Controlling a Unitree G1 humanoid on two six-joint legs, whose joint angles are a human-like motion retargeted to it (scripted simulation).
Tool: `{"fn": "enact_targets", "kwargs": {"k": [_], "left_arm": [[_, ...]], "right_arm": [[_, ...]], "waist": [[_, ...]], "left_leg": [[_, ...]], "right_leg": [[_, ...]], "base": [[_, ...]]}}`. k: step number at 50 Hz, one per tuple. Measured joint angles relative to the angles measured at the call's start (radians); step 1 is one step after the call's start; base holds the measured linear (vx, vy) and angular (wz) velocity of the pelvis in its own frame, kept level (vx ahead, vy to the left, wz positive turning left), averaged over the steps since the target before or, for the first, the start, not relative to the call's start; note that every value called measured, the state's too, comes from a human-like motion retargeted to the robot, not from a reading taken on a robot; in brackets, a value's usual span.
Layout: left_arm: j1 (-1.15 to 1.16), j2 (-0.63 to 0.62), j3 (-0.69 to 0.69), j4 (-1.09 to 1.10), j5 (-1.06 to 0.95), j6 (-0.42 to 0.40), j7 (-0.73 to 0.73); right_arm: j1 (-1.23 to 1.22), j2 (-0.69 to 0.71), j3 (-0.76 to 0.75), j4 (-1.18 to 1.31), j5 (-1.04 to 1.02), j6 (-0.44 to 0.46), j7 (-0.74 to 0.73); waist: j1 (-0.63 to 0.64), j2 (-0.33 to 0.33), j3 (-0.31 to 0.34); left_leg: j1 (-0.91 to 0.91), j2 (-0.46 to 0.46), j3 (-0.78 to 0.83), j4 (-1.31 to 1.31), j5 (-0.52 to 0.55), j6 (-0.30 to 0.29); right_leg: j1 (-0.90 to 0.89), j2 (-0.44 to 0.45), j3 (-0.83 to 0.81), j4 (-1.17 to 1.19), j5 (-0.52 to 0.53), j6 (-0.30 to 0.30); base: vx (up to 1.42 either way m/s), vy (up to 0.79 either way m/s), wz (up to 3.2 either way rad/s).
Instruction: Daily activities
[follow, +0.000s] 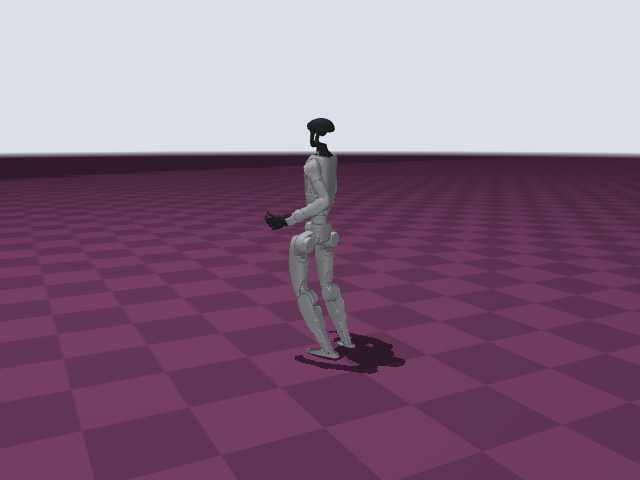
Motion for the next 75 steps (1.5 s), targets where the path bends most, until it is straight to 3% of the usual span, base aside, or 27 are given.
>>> {"fn": "enact_targets", "kwargs": {"k": [12,25,50,62,75], "left_arm": [[0.090,0.009,0.032,-0.047,0.108,0.012,-0.064],[0.009,-0.003,0.039,0.040,0.103,0.012,-0.034],[-0.273,-0.001,-0.131,0.612,0.206,-0.096,0.180],[-0.276,-0.063,-0.184,0.934,0.382,-0.123,0.237],[-0.248,-0.071,-0.153,1.028,0.410,-0.125,0.220]], "right_arm": [[-0.013,-0.004,-0.044,-0.010,-0.068,-0.036,-0.108],[-0.051,-0.001,-0.070,0.006,-0.090,-0.015,-0.079],[-0.074,-0.016,0.023,-0.063,-0.109,-0.073,-0.056],[0.008,0.003,0.116,-0.127,-0.181,-0.103,-0.037],[0.034,-0.001,0.106,-0.156,-0.181,-0.109,0.006]], "waist": [[0.093,0.033,0.002],[0.047,0.055,-0.017],[-0.233,0.088,-0.038],[-0.280,0.079,-0.027],[-0.281,0.076,-0.003]], "left_leg": [[-0.018,0.000,-0.050,0.018,-0.003,0.011],[-0.015,0.001,-0.035,-0.057,0.041,-0.009],[-0.024,0.019,0.061,-0.385,0.240,-0.083],[0.004,0.026,0.072,-0.434,0.295,-0.097],[0.080,0.020,0.057,-0.539,0.350,-0.095]], "right_leg": [[0.053,0.015,-0.053,-0.089,0.041,0.005],[0.050,0.019,-0.044,-0.155,0.072,0.005],[-0.069,0.040,0.005,-0.292,0.198,0.042],[-0.061,0.033,-0.004,-0.290,0.237,0.050],[0.053,0.052,-0.031,-0.465,0.325,0.053]], "base": [[-0.01,0.01,0.24],[0.00,0.00,0.00],[-0.02,-0.01,-0.03],[-0.04,0.00,0.01],[0.00,0.00,0.01]]}}
